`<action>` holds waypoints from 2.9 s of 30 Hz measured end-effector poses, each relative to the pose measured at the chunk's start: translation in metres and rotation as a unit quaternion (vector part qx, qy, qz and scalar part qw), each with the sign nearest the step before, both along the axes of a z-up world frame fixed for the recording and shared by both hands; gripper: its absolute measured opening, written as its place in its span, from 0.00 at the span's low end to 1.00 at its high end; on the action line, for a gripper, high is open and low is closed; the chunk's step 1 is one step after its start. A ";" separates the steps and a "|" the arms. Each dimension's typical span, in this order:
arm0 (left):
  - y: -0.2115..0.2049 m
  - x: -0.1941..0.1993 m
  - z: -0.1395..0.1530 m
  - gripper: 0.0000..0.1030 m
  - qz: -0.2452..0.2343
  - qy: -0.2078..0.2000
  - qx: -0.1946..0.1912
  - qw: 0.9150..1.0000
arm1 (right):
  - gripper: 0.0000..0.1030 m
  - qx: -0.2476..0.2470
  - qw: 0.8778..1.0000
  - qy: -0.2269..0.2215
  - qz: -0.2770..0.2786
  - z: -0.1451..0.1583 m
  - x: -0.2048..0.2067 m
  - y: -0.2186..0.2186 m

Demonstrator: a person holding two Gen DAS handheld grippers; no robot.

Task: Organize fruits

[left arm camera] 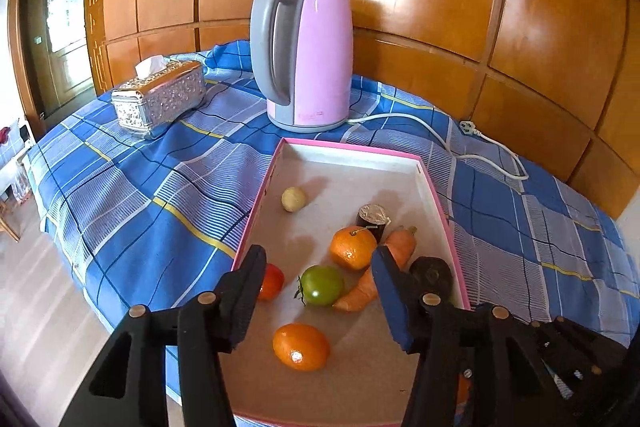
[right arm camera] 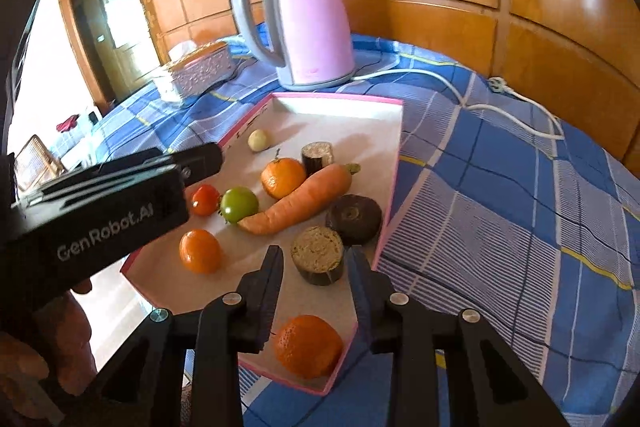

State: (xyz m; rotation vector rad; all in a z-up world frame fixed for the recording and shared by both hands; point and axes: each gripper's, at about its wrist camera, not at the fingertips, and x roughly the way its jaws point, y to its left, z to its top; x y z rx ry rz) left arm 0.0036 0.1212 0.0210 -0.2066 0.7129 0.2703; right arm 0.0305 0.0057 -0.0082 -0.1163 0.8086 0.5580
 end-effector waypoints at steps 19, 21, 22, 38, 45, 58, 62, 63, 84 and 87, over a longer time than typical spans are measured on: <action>-0.017 -0.032 -0.004 0.72 -0.001 -0.016 0.021 1.000 | 0.37 -0.018 0.994 -0.029 -0.104 0.003 -0.014 -0.027; -0.019 -0.034 -0.003 0.75 -0.004 -0.021 0.021 1.000 | 0.37 -0.020 0.993 -0.032 -0.108 0.004 -0.016 -0.029; -0.020 -0.034 -0.003 0.75 -0.006 -0.022 0.022 0.999 | 0.37 -0.020 0.993 -0.033 -0.109 0.004 -0.017 -0.029; -0.022 -0.034 -0.002 0.78 -0.005 -0.022 0.029 0.999 | 0.37 -0.022 0.993 -0.040 -0.105 0.005 -0.023 -0.027; -0.021 -0.035 -0.002 0.81 -0.007 -0.024 0.031 0.999 | 0.37 -0.021 0.993 -0.041 -0.104 0.005 -0.023 -0.027; -0.021 -0.035 -0.002 0.82 -0.008 -0.023 0.030 0.999 | 0.37 -0.022 0.994 -0.042 -0.102 0.005 -0.025 -0.025; -0.020 -0.035 -0.003 0.82 -0.008 -0.020 0.029 0.999 | 0.37 -0.021 0.994 -0.041 -0.102 0.004 -0.025 -0.025; -0.020 -0.035 -0.003 0.82 -0.008 -0.019 0.030 0.999 | 0.37 -0.021 0.994 -0.041 -0.102 0.005 -0.025 -0.026; -0.022 -0.034 -0.003 0.85 -0.010 -0.019 0.033 0.999 | 0.37 -0.021 0.994 -0.042 -0.101 0.005 -0.027 -0.027; -0.021 -0.034 -0.003 0.86 -0.010 -0.020 0.032 0.999 | 0.37 -0.022 0.994 -0.040 -0.101 0.005 -0.027 -0.027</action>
